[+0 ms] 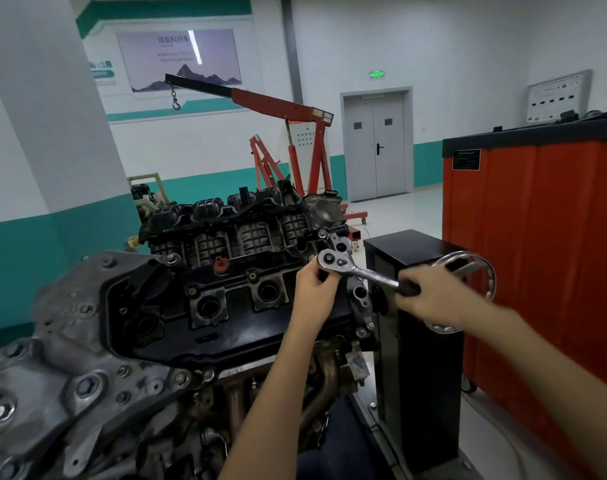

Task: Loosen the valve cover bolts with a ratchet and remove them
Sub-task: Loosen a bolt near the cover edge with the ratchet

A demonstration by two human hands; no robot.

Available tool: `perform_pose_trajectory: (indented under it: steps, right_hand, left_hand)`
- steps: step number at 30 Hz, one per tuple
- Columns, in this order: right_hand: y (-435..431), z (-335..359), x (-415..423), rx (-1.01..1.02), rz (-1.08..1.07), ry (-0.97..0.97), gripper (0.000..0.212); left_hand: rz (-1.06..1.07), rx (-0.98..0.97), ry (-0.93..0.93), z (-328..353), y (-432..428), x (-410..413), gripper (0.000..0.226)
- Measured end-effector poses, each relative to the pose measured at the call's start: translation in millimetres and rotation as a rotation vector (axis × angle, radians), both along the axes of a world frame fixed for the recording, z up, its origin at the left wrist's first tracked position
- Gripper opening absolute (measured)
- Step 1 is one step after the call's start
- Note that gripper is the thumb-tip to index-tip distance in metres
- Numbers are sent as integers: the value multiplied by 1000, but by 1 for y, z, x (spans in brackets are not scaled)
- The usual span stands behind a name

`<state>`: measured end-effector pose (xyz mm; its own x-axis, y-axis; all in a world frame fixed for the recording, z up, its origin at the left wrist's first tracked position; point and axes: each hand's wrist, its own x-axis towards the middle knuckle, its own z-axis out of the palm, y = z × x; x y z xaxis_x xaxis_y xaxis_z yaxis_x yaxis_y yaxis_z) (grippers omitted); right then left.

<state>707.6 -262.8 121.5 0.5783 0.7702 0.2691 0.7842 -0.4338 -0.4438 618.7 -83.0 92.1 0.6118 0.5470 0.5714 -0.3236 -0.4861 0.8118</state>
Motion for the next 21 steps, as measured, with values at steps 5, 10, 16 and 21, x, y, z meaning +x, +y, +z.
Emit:
perform_pose_trajectory:
  steps: [5, 10, 16, 21]
  right_hand:
    - [31, -79, -98, 483, -3, 429, 18]
    - [64, -86, -125, 575, -15, 555, 15]
    - [-2, -25, -17, 8, 117, 95, 19]
    - [-2, 17, 19, -109, -3, -231, 20]
  left_hand:
    - [-5, -27, -85, -2, -5, 4, 41]
    - [-32, 9, -11, 3, 2, 1, 48]
    - [-44, 128, 128, 16, 7, -2, 40]
    - [-17, 101, 101, 13, 6, -2, 19]
